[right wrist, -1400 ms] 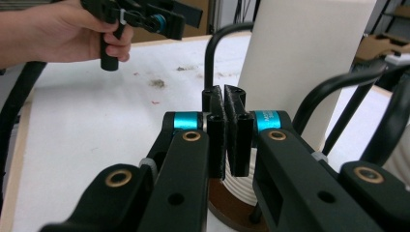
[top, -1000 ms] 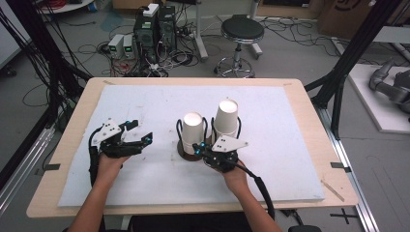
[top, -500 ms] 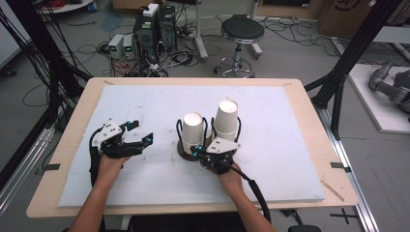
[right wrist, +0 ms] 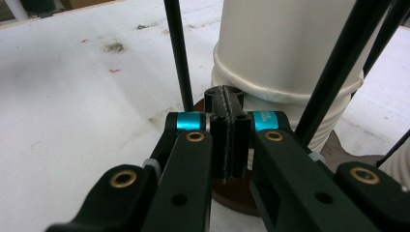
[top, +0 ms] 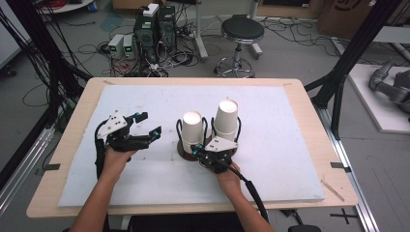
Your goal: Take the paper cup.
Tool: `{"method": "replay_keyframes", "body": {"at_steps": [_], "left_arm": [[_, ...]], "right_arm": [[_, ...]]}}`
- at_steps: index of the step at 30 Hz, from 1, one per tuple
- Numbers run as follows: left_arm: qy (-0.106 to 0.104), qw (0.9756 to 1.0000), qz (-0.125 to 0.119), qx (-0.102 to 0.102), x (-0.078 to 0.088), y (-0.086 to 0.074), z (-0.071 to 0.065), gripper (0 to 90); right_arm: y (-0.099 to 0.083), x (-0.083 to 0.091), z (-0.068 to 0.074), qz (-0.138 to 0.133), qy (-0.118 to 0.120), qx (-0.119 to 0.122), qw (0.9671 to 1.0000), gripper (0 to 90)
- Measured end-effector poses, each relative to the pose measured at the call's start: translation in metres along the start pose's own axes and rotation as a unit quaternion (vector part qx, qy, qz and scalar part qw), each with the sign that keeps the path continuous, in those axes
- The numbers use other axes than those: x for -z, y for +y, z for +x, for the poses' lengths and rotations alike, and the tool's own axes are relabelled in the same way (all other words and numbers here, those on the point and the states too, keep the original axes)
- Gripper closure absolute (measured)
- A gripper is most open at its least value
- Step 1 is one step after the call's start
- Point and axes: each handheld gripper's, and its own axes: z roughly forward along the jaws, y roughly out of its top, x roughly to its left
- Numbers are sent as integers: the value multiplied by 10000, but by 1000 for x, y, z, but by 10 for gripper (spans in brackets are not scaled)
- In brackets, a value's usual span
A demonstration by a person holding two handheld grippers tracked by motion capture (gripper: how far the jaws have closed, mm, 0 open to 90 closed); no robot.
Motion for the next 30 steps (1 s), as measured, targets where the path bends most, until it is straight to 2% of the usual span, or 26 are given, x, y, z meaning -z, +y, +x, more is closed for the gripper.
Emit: {"method": "replay_keyframes", "body": {"at_steps": [9,10,11,14,22,27,30], "left_arm": [[-525,9984,116,-195,-33,21,-17,206],[-525,9984,116,-195,-33,21,-17,206],[-639,9977,149,-190,-41,25,-21,206],[-779,9965,263,-164,-53,26,-25,206],[-844,9940,669,-202,-78,21,-33,205],[-857,9919,891,-292,-87,17,-37,208],[-822,9904,1031,-417,-90,15,-39,220]], "right_arm": [[0,-1,1,6,-42,6,10000,900],[0,-1,1,4,-48,16,10000,900],[0,-1,1,6,-33,-1,10000,900],[0,-1,1,8,-24,-7,10000,900],[0,-1,0,11,-2,-46,10000,900],[0,-1,0,10,-4,-48,10000,900],[0,-1,0,17,6,-49,10000,900]]}}
